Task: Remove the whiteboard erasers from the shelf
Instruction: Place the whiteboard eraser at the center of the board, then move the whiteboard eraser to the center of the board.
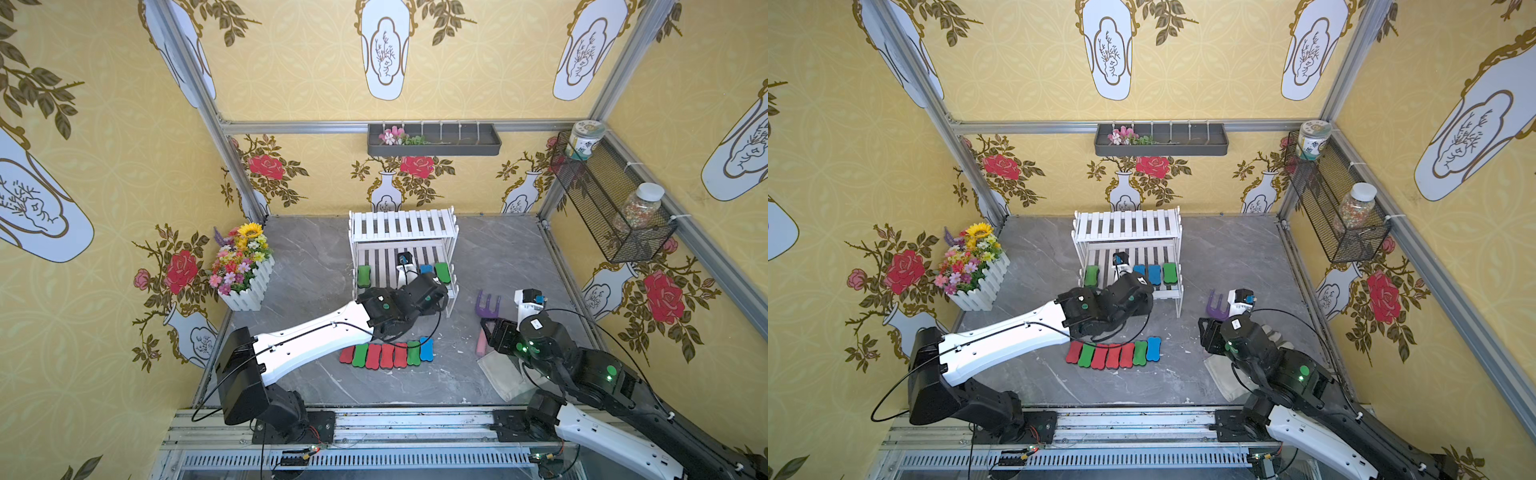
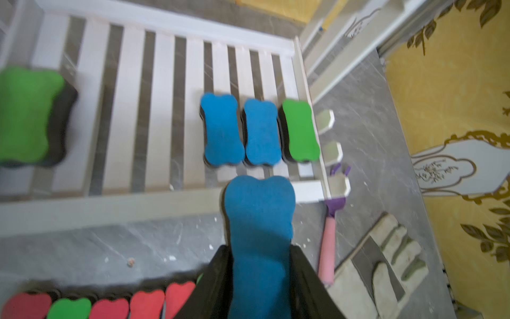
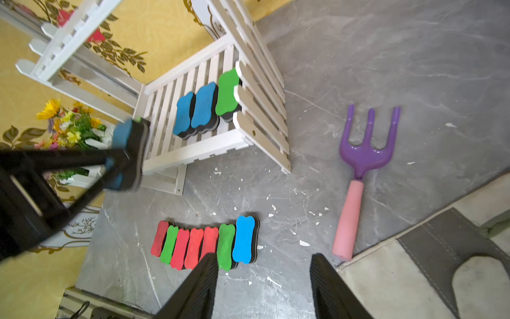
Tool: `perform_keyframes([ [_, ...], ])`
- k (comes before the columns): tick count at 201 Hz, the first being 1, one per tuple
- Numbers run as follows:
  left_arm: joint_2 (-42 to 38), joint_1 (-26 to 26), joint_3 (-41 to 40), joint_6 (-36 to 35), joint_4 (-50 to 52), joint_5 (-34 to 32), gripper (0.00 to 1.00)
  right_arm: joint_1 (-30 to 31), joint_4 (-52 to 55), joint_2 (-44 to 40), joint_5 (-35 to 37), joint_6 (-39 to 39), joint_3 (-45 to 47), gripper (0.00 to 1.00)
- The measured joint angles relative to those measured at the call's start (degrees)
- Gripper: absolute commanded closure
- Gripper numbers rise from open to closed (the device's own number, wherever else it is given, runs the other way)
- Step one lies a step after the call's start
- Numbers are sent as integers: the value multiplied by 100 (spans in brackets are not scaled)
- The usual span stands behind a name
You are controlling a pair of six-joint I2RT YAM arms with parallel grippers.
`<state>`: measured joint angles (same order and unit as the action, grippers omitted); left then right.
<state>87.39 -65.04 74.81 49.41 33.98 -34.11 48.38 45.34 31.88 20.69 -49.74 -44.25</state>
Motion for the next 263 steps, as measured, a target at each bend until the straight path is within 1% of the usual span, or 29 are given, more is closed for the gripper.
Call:
perform_keyframes([
  [16,155,-400,-291,417,-157,160,63,0,170,-31,205,-48,-234,41],
  [24,382,-588,-361,625,-291,291,64,0,234,2,297,-90,-385,41],
  [44,1062,-826,-184,949,-415,673,65,0,376,144,455,-90,-728,41],
  [56,1392,-837,4,1080,-511,892,64,0,452,192,525,-90,-883,41],
  [69,1572,-835,105,1152,-662,1067,64,0,533,181,588,-101,-986,41],
  [93,1768,-745,31,1405,-999,1421,66,0,647,59,662,-116,-1062,41],
  [110,2050,-612,-15,1576,-1161,1727,67,0,811,7,695,-146,-1093,41],
  [132,2479,-496,168,1714,-1147,2020,67,0,940,-94,772,-251,-1099,41],
  [145,2634,-483,306,1729,-1150,2177,61,0,1019,-155,787,-251,-1091,41],
  [158,2688,-468,334,1773,-1158,2306,51,0,1071,-201,791,-269,-1073,40],
  [171,2697,-448,334,1838,-1126,2393,44,0,1086,-212,787,-293,-1040,37],
  [176,2697,-439,337,1834,-1119,2400,39,0,1099,-212,787,-299,-1025,35],
  [185,2684,-433,339,1834,-1121,2398,35,0,1130,-216,782,-339,-979,33],
  [203,2538,-426,302,1851,-1099,2387,31,0,1185,-232,765,-426,-841,33],
  [213,2398,-435,249,1849,-1095,2352,29,0,1191,-234,761,-466,-785,35],
  [238,1797,-509,133,1803,-1016,2085,22,0,1187,-199,693,-608,-581,38],
  [263,1163,-704,162,1561,-942,1727,13,0,1071,-44,385,-772,-96,41],
])
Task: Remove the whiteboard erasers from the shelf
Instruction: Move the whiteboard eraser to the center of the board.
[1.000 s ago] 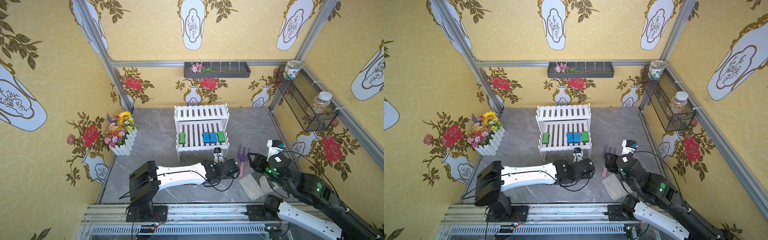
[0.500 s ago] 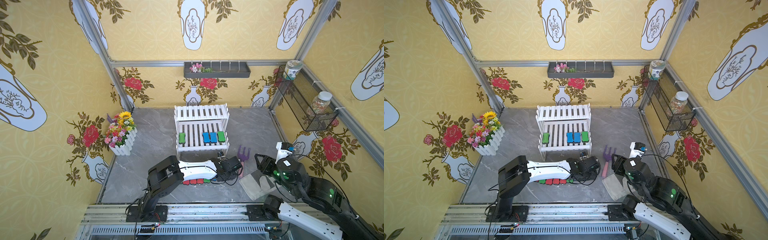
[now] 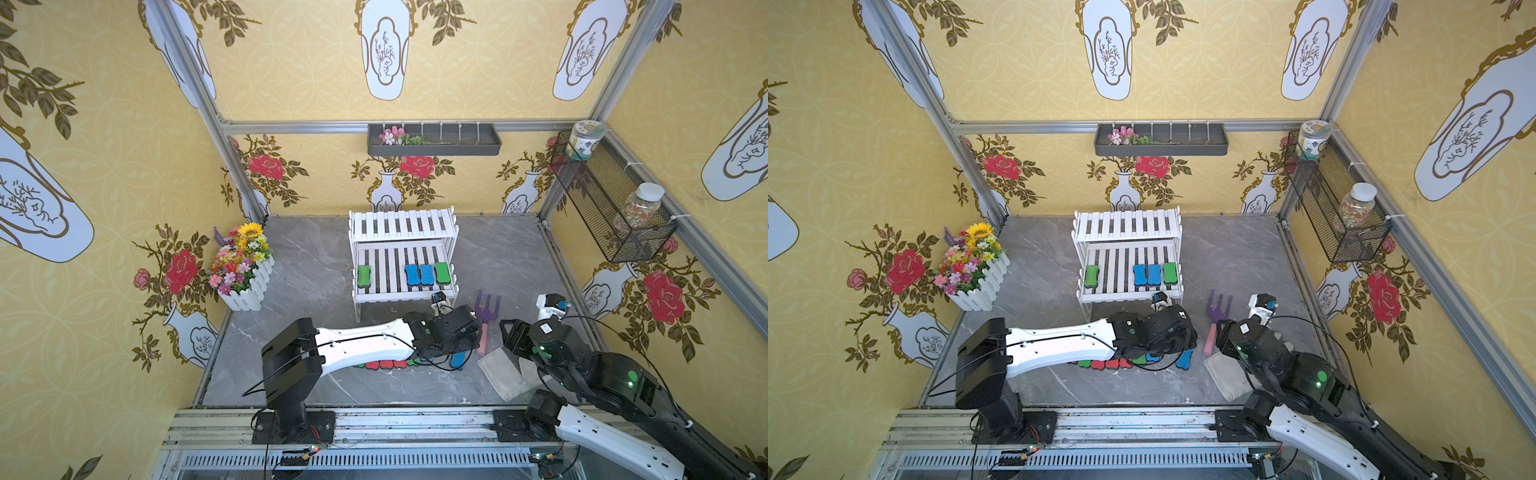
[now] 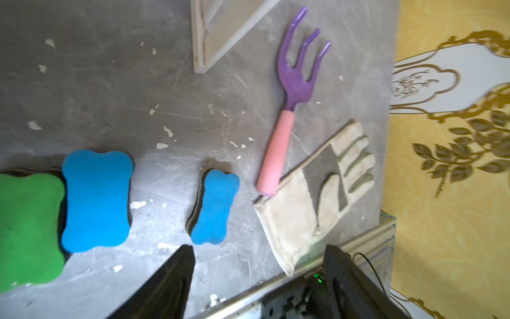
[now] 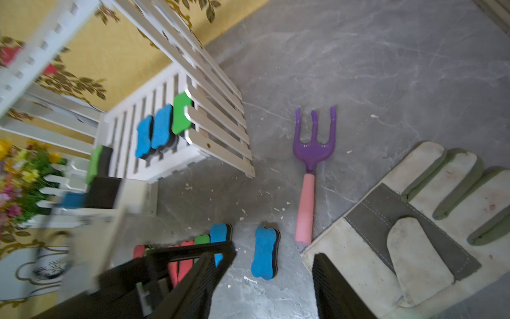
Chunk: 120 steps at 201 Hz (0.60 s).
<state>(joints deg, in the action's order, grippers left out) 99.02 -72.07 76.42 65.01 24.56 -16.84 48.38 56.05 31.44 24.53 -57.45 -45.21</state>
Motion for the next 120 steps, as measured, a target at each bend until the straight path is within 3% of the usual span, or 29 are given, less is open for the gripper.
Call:
perform_keyframes([
  [22,-726,-85,-142,-234,116,-184,1,0,-365,343,-544,-131,682,44],
  [67,-2503,-168,-778,-577,479,-527,1,105,-1325,1244,-1480,-396,1593,49],
  [120,-3480,-219,-791,-905,1126,-787,0,188,-2024,2153,-1620,-396,1687,53],
])
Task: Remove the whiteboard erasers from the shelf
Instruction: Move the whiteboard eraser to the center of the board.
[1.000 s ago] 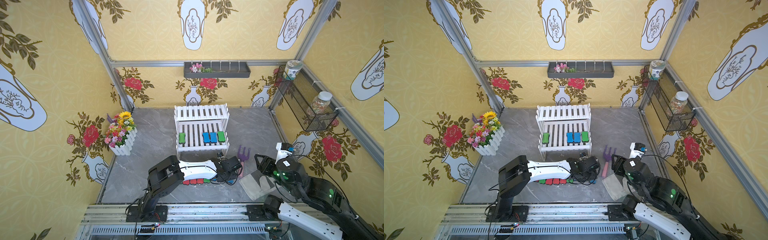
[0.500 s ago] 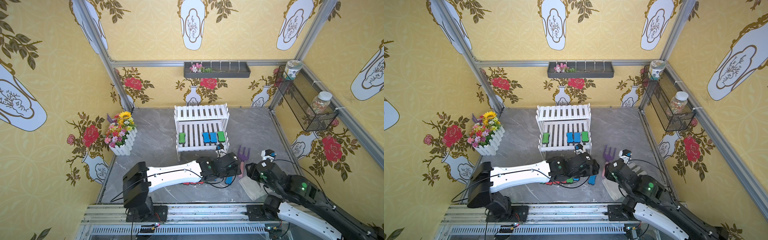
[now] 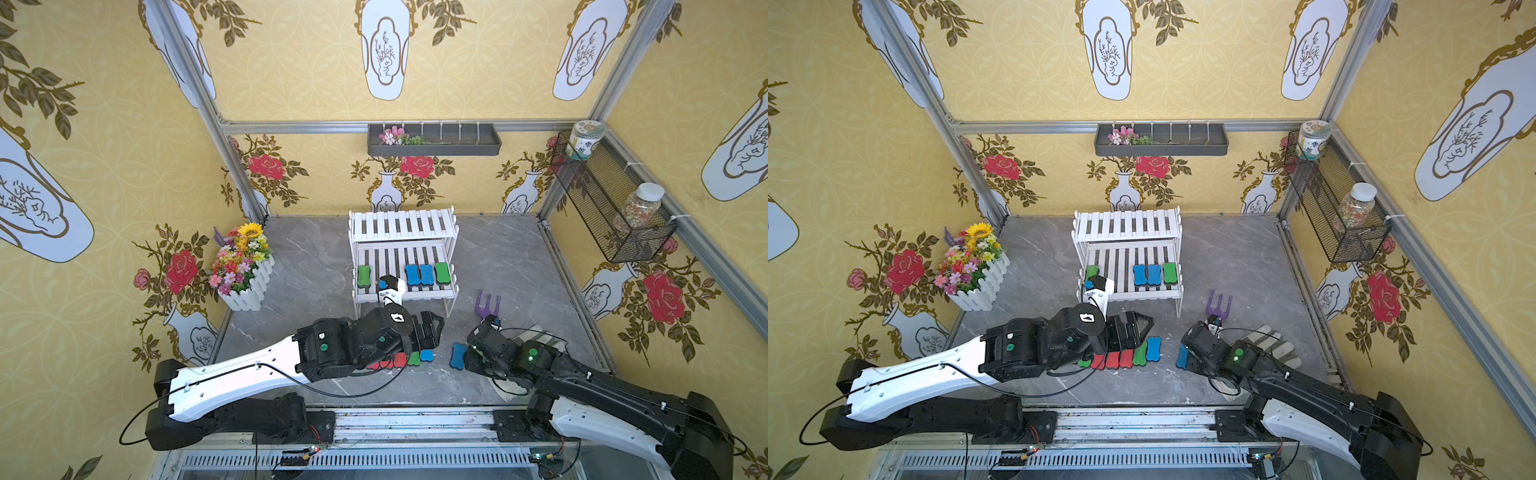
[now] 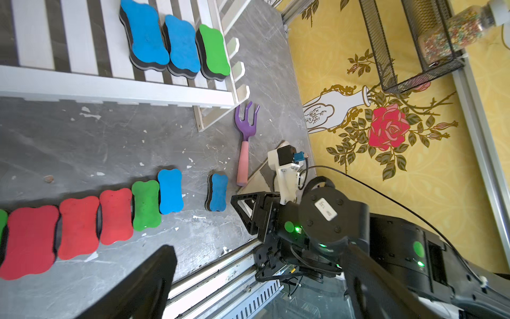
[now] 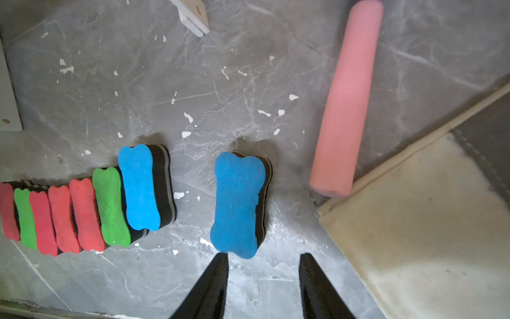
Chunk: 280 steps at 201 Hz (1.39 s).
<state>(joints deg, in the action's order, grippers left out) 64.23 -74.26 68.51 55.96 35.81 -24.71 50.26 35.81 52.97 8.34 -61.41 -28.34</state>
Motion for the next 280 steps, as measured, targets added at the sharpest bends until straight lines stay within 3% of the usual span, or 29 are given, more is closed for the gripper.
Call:
perform_keyframes([
  [74,-780,0,413,-321,745,-317,1,-46,-660,1086,-160,190,-44,55],
  [142,-1051,0,492,-304,1165,-599,1,-328,-905,1985,-367,962,-549,59],
  [280,-1134,0,350,-278,1353,-813,0,-516,-1519,2776,-1093,2031,-1060,61],
])
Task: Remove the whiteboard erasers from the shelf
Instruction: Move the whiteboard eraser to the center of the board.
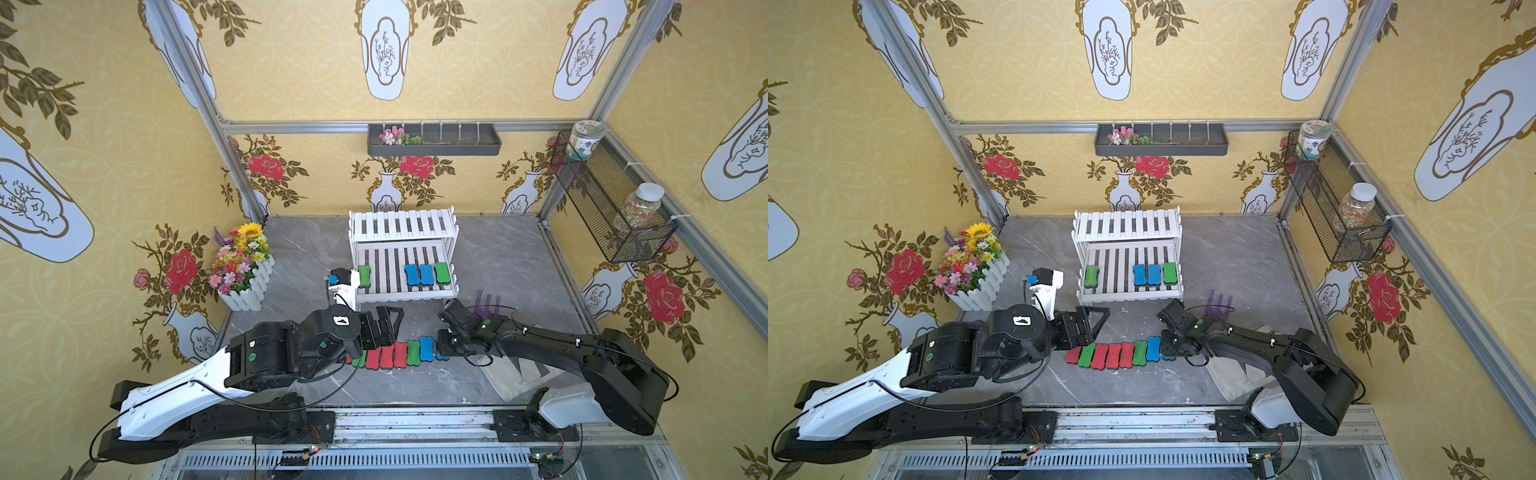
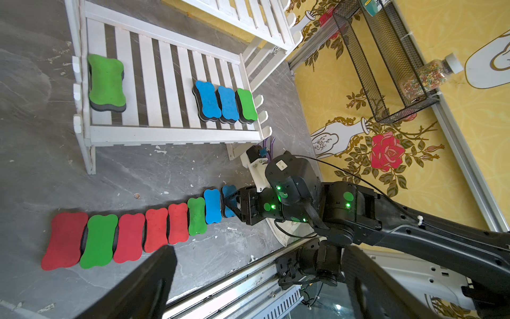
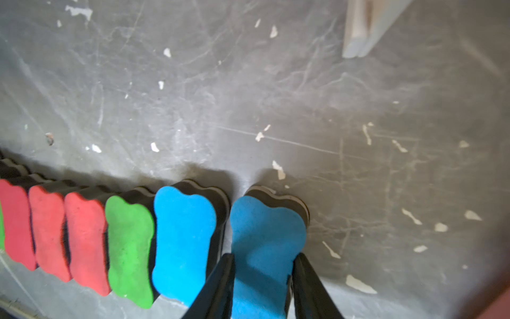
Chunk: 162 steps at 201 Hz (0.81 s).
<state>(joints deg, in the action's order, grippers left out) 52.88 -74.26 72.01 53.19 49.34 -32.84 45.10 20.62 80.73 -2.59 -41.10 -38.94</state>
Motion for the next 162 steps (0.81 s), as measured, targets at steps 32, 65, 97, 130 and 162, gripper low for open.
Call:
perform_keyframes([
  [32,15,0,-7,0,-2,-44,0,0,-31,81,-144,122,-46,61],
  [65,68,0,-24,0,2,-59,0,-2,52,-144,-164,125,-76,56],
  [97,68,0,-24,0,-4,-85,0,-2,297,-627,-4,129,-404,48],
  [130,46,7,-57,-2,-2,-146,1,31,660,-1025,153,144,-741,48],
  [162,-66,33,-103,107,164,-422,0,542,1073,-1088,549,87,-1405,47],
])
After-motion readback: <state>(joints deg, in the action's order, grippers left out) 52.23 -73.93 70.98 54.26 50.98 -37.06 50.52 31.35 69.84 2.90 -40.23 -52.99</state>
